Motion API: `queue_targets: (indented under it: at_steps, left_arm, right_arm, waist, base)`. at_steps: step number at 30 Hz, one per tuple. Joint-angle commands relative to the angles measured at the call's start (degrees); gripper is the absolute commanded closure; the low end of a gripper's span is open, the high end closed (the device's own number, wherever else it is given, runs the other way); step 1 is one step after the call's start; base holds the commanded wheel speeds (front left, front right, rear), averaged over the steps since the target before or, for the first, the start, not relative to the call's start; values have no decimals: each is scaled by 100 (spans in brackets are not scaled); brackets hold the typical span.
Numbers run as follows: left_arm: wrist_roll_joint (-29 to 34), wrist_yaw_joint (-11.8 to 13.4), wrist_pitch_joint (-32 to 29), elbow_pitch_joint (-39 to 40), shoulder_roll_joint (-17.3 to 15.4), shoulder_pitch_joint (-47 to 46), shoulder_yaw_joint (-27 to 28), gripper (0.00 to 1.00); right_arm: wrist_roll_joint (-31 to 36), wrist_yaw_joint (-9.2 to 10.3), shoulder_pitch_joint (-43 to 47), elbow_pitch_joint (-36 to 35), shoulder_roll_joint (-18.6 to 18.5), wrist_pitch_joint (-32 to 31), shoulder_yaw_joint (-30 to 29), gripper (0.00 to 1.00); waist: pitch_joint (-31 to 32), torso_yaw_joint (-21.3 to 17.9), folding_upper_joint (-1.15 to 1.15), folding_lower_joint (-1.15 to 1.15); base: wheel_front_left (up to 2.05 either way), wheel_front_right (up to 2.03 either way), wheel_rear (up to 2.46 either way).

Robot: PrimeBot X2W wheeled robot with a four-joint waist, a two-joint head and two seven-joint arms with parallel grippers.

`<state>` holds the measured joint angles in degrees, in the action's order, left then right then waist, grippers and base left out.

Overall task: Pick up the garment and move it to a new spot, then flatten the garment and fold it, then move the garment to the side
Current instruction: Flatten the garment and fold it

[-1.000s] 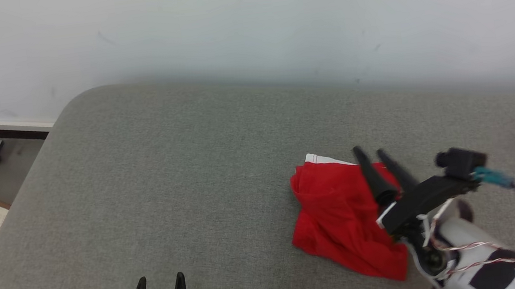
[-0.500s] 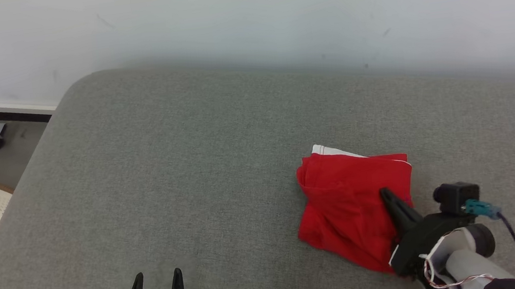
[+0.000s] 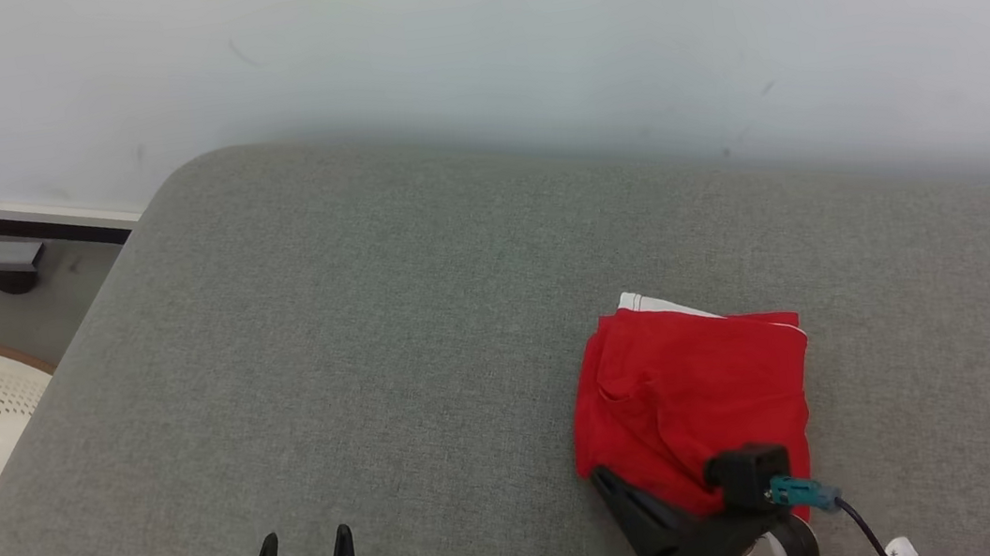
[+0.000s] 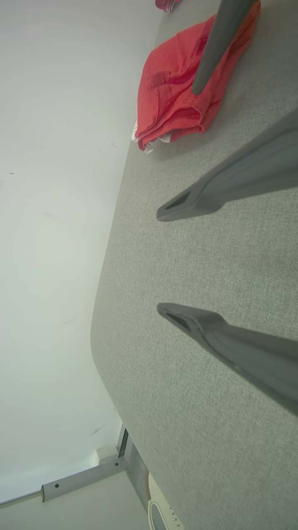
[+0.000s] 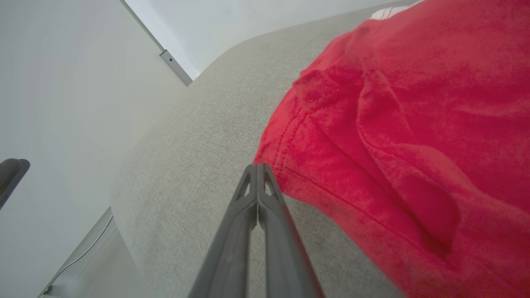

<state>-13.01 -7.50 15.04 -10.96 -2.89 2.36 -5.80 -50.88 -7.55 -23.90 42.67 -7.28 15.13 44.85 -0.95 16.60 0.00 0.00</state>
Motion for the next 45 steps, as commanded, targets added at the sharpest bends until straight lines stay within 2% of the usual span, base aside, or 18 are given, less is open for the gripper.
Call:
queue_targets:
  at_steps: [1, 5, 8, 16, 22, 28, 32, 39, 45]
  left_arm:
    - [10, 7, 9, -4, 2, 87, 3, 0]
    - [-20, 7, 9, 20, 2, 128, 16, 0]
    - [-29, 7, 9, 35, 2, 123, 30, 0]
    - [-46, 7, 9, 47, 2, 18, -59, 0]
    - [-18, 7, 9, 46, 2, -7, -53, 0]
    - [3, 7, 9, 45, 2, 8, -18, 0]
    - [1, 7, 9, 26, 2, -35, -9, 0]
    - [7, 7, 9, 18, 2, -52, 21, 0]
    - [-15, 7, 9, 54, 2, 13, 40, 0]
  right_arm:
    - [-51, 11, 35, -201, -10, 7, 7, 100]
    - [12, 11, 221, -838, -253, 7, -282, 100]
    - [148, 11, 283, -979, -392, 7, -658, 100]
    - [580, 11, 97, -465, -715, 6, -1311, 100]
    - [889, 11, 100, -97, -707, 6, -1498, 100]
    - [1433, 11, 197, 259, -634, 6, -1361, 100]
    - [1535, 11, 282, 385, -412, 7, -1265, 100]
    - [1359, 11, 411, 130, -121, 6, -751, 100]
    - [1220, 11, 404, -315, -166, 6, -674, 100]
  waist:
    - [27, -20, 0, 0]
    - [60, -77, 0, 0]
    - [74, -128, 0, 0]
    - [-25, -90, 0, 0]
    - [-86, 8, 0, 0]
    - [-113, 72, 0, 0]
    - [-134, 99, 0, 0]
    - [-104, 89, 0, 0]
    - [-70, 63, 0, 0]
  base:
    - [0, 0, 0]
    - [0, 0, 0]
    - [0, 0, 0]
    - [0, 0, 0]
    - [0, 0, 0]
    - [0, 0, 0]
    - [0, 0, 0]
    - [0, 0, 0]
    - [0, 0, 0]
